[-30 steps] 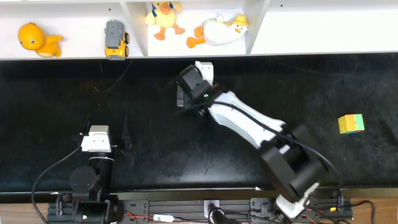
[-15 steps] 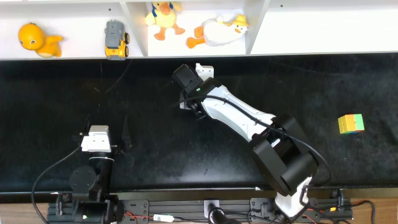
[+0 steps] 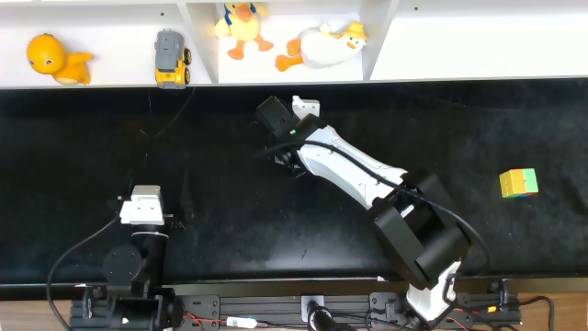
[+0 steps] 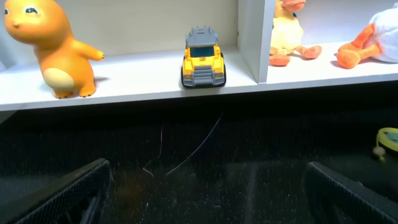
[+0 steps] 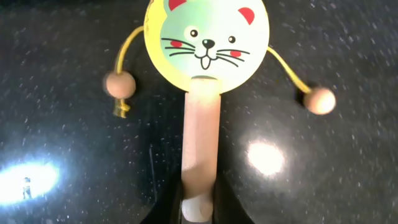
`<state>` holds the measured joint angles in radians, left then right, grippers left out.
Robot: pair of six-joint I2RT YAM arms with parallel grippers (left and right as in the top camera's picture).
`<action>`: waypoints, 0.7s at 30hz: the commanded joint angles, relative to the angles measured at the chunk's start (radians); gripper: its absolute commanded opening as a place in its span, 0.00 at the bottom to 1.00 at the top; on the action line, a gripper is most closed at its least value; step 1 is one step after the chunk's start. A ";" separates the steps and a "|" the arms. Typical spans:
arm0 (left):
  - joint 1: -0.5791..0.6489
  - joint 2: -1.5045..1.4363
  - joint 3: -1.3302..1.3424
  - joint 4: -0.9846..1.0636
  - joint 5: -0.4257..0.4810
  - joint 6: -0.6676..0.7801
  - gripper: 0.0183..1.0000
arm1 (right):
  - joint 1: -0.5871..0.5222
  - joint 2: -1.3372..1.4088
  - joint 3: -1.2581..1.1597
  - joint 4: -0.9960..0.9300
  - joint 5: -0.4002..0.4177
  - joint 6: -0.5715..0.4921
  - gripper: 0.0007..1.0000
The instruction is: Store Toys
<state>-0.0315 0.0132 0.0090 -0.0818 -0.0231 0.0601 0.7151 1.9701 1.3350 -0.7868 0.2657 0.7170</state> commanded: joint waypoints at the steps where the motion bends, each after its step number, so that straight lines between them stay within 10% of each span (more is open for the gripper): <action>1: -0.004 -0.010 -0.001 -0.003 0.002 0.019 1.00 | 0.011 -0.025 -0.030 -0.002 0.032 -0.006 0.04; 12: -0.004 -0.010 -0.001 -0.003 0.002 0.019 1.00 | -0.081 -0.558 -0.485 0.049 0.077 -0.076 0.04; 21: -0.004 -0.010 -0.001 -0.003 0.002 0.019 1.00 | -0.544 -0.798 -0.516 0.048 -0.081 -0.677 0.04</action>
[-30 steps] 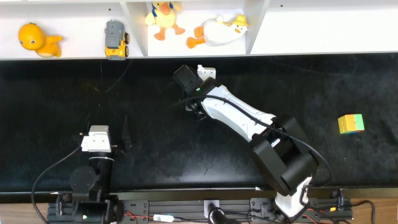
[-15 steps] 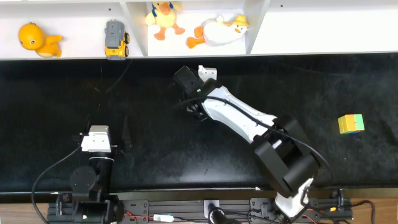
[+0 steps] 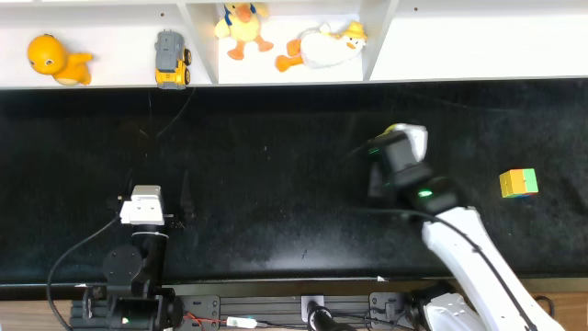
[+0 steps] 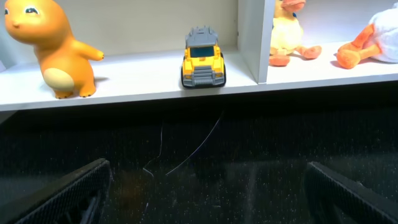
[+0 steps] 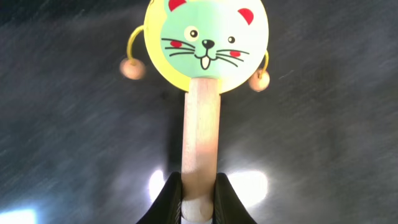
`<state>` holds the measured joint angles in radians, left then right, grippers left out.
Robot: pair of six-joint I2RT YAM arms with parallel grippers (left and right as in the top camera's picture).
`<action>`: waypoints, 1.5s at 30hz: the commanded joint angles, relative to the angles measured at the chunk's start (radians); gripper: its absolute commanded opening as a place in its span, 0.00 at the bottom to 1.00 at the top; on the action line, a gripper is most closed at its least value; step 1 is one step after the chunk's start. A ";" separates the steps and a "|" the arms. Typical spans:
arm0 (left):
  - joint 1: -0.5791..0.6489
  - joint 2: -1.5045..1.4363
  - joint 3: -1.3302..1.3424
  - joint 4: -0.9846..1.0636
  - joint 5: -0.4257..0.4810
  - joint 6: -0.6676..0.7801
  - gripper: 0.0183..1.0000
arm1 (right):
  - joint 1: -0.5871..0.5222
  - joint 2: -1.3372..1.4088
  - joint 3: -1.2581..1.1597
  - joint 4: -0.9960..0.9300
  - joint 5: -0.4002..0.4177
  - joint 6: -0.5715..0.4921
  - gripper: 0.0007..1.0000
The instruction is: Store Toys
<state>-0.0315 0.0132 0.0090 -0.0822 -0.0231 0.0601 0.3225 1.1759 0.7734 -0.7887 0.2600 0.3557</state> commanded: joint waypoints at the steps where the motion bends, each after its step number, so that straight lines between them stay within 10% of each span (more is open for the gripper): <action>1: -0.004 -0.010 -0.001 -0.002 0.002 0.019 1.00 | -0.170 0.004 0.059 0.070 -0.080 -0.347 0.04; 8: -0.004 -0.010 -0.001 -0.002 0.002 0.019 1.00 | -0.200 0.123 0.193 0.211 -0.076 -0.503 0.04; 28: -0.004 -0.010 -0.001 -0.002 0.002 0.019 1.00 | -0.200 0.660 0.650 0.309 -0.031 -0.489 0.05; 45: -0.004 -0.010 -0.001 -0.002 0.002 0.019 1.00 | -0.196 0.558 0.600 0.200 -0.028 -0.463 0.40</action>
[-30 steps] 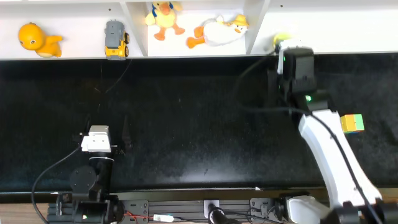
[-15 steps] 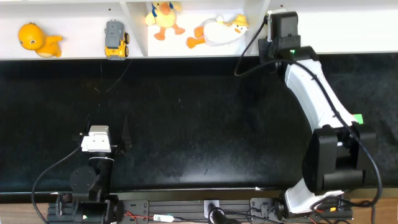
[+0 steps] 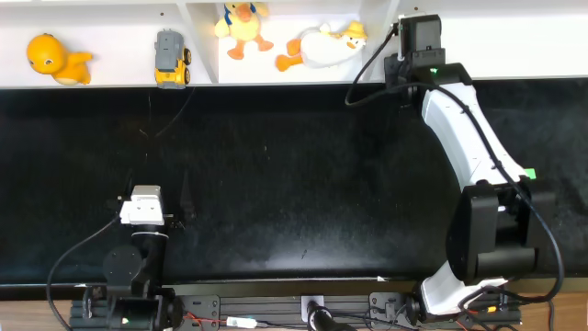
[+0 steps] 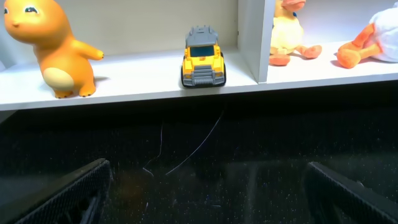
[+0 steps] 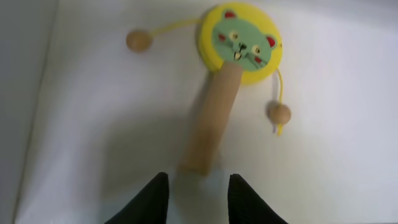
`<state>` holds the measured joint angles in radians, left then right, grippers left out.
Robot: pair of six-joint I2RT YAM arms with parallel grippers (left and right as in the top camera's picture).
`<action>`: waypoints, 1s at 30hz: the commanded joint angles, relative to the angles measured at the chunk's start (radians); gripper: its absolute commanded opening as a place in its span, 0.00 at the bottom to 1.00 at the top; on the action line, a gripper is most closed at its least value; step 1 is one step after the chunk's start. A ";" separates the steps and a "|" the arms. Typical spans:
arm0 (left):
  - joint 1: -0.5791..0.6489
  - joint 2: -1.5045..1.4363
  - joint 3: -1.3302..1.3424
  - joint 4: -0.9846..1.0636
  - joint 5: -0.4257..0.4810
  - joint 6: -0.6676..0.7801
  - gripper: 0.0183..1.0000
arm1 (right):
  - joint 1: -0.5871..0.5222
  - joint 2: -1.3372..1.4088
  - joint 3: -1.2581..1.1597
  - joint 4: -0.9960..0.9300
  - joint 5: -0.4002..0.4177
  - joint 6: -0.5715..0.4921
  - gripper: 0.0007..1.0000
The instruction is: Store Toys
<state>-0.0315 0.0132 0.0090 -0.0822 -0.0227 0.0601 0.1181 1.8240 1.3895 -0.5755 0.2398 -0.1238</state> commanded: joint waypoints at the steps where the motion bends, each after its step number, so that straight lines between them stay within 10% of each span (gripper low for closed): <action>1: -0.004 -0.010 -0.001 -0.002 0.002 0.019 1.00 | 0.009 -0.125 -0.054 -0.013 -0.012 0.016 0.41; 7: -0.004 -0.010 -0.001 -0.002 0.002 0.019 1.00 | 0.020 -0.443 -0.424 -0.004 -0.012 0.111 0.60; 10: -0.004 -0.010 -0.001 -0.002 0.002 0.019 1.00 | 0.016 -0.682 -0.586 -0.084 -0.010 0.144 1.00; 30: -0.004 -0.010 -0.001 -0.002 0.002 0.019 1.00 | 0.000 -0.882 -0.602 -0.202 -0.034 0.146 0.99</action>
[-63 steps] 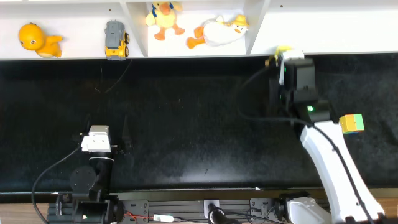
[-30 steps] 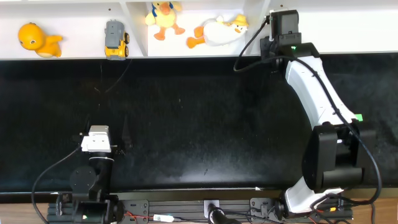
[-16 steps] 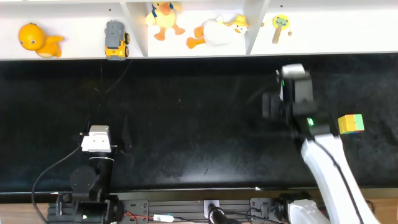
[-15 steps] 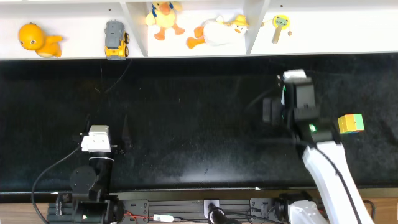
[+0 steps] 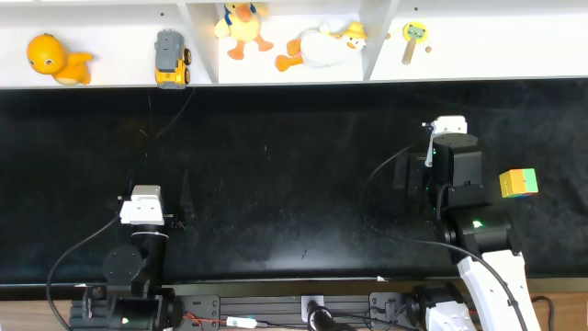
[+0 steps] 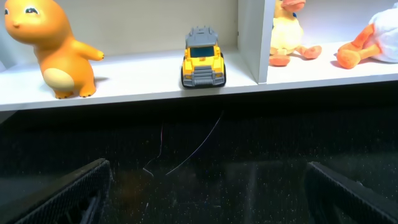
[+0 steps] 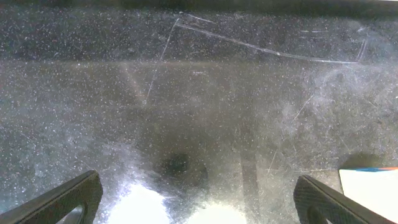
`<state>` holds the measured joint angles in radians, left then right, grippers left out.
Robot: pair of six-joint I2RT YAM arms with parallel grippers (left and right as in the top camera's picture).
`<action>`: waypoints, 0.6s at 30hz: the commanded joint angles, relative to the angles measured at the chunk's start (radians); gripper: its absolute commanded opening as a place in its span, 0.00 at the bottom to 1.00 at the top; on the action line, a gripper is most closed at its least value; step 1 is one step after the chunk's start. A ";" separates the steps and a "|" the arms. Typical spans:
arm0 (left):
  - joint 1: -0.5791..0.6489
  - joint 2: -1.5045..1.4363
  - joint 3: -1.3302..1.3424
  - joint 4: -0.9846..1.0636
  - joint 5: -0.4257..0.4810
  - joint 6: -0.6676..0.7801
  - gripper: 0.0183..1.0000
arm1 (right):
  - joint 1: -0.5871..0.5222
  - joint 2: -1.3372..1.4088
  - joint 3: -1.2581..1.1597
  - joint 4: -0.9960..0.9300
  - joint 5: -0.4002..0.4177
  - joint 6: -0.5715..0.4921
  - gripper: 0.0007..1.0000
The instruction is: Store Toys
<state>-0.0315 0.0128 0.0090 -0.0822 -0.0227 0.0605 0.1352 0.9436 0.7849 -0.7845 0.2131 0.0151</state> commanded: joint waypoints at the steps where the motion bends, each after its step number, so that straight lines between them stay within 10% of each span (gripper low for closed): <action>1: -0.004 -0.010 -0.001 -0.002 0.002 0.018 1.00 | -0.037 -0.001 0.002 0.011 -0.003 0.007 1.00; 4: -0.004 -0.010 -0.001 -0.003 0.002 0.018 1.00 | -0.113 0.004 0.002 0.021 -0.099 -0.026 1.00; 7: -0.004 -0.010 -0.001 -0.002 0.002 0.018 1.00 | -0.357 0.047 0.002 -0.060 -0.214 -0.322 1.00; 18: -0.004 -0.010 -0.001 -0.002 0.002 0.018 1.00 | -0.996 0.258 0.002 0.157 -0.306 -0.842 1.00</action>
<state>-0.0315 0.0128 0.0090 -0.0822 -0.0227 0.0605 -0.7826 1.1427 0.7845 -0.6731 -0.0265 -0.6491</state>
